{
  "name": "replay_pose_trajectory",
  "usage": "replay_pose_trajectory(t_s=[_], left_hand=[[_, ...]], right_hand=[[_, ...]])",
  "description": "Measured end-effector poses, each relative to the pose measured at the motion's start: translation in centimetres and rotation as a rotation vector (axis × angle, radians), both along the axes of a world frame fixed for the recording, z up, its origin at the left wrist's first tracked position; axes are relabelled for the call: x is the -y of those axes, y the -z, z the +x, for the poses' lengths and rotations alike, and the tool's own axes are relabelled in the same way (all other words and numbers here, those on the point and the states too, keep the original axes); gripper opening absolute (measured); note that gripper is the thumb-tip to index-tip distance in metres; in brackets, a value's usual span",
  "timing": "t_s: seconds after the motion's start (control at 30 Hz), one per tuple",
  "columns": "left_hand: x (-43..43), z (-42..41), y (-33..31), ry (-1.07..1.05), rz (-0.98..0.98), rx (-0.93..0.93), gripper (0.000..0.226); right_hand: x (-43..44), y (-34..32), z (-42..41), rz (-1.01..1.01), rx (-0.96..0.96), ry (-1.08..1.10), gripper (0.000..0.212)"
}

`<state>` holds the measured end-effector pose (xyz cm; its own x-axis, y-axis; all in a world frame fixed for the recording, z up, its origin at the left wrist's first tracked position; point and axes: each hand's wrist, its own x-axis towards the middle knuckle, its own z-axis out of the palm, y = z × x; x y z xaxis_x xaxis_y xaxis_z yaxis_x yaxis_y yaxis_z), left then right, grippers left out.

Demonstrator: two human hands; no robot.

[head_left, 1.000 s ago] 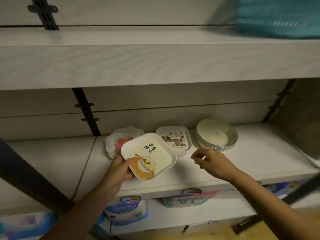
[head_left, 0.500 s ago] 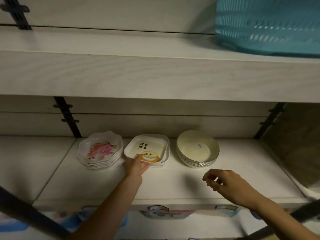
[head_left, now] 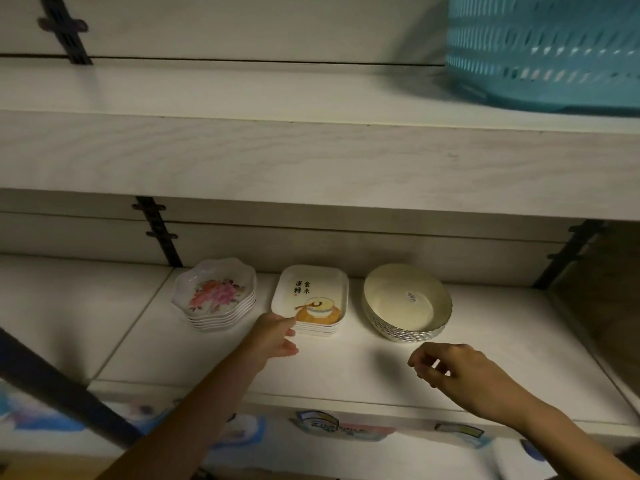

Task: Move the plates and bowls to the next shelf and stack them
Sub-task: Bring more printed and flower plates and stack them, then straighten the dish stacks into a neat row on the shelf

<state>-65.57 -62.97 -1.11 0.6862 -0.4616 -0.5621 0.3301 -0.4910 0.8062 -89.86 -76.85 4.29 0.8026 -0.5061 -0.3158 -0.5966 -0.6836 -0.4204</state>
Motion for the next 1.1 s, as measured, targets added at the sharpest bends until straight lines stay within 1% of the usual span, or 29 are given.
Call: replay_pose_trajectory(t_s=[0.1,0.17,0.23,0.3,0.37,0.43,0.53,0.63,0.77,0.87,1.03,1.1], left_hand=[[-2.0,0.2,-0.6,0.18,0.094,0.232,0.01],[-3.9,0.3,-1.0,0.318,0.165,0.402,0.014],[-6.1,0.2,-1.4,0.44,0.265,0.547,0.014],[-8.6,0.0,-1.8,0.494,0.368,0.672,0.018],[-11.1,-0.1,-2.0,0.484,0.434,0.753,0.016],[-13.5,0.0,-1.9,0.445,0.465,0.769,0.016],[-17.6,0.4,-2.0,0.4,0.501,0.733,0.015],[-21.9,0.7,-2.3,0.362,0.521,0.745,0.013],[-27.2,1.3,-2.3,0.252,0.543,0.825,0.024],[-31.2,2.2,-2.4,0.213,0.574,0.856,0.022],[-39.4,5.5,-1.9,0.186,0.552,0.848,0.011],[-43.1,7.0,-1.8,0.156,0.587,0.832,0.014]], right_hand=[[-0.5,0.0,1.0,-0.005,0.011,-0.046,0.016],[-1.1,-0.1,1.9,-0.011,0.013,-0.091,0.018],[-1.6,0.0,3.0,-0.02,0.02,-0.146,0.021],[-2.4,0.1,4.2,-0.022,0.031,-0.211,0.02],[-3.3,0.5,5.4,-0.033,0.043,-0.286,0.016],[-4.4,0.8,6.8,-0.048,0.04,-0.358,0.014],[-6.5,0.9,9.2,-0.071,0.043,-0.455,0.014],[-9.1,0.2,11.7,-0.091,0.057,-0.54,0.021],[-13.3,-0.8,15.4,-0.131,0.12,-0.638,0.025],[-17.5,-1.3,18.0,-0.149,0.135,-0.697,0.026],[-26.2,-1.1,22.3,-0.104,0.141,-0.776,0.023],[-29.9,-1.1,24.3,-0.083,0.159,-0.808,0.021]])
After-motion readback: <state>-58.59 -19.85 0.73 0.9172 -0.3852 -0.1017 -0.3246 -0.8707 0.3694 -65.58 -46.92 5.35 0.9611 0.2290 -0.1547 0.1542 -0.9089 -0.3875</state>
